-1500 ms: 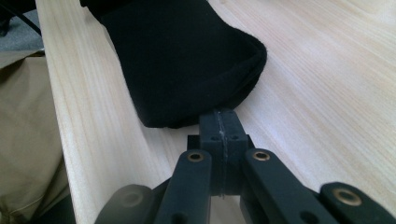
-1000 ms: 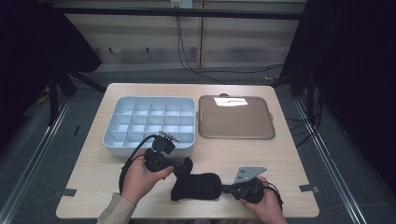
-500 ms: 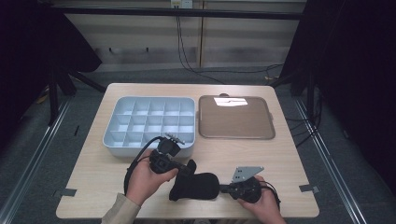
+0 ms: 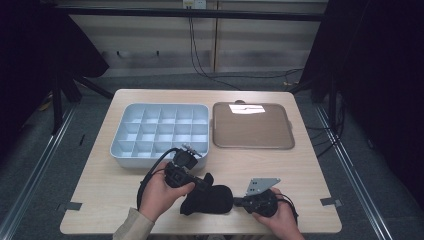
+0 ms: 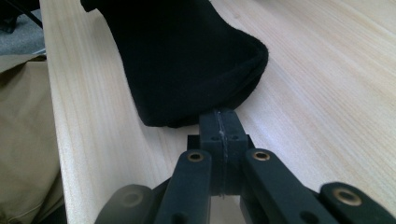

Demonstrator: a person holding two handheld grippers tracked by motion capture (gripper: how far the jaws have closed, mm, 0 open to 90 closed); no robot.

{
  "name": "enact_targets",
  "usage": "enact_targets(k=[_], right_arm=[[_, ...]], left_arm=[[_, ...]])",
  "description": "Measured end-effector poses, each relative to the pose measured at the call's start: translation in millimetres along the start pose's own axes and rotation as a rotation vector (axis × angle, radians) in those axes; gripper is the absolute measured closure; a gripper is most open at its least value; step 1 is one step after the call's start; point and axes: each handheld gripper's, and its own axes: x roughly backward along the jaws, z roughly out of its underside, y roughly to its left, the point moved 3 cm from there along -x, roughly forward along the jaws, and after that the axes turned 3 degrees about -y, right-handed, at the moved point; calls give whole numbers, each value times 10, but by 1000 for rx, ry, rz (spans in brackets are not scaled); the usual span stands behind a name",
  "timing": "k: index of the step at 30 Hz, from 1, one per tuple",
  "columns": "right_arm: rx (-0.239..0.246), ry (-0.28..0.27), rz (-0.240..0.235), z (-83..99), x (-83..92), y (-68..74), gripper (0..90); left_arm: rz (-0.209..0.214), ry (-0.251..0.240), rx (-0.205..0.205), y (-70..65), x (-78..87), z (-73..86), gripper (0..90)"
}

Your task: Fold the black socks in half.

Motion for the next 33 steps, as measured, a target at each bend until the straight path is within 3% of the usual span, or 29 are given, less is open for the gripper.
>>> enact_targets(k=[15, 26, 33], right_arm=[[12, -2, -4, -28, -44, 30, 900], [13, -1, -6, -28, -47, 39, 900], [11, -3, -5, -31, -52, 42, 900]], left_arm=[[8, 27, -20, -60, -124, -14, 802], [-27, 57, -16, -42, -267, 13, 802], [-20, 64, -12, -26, -329, 25, 801]])
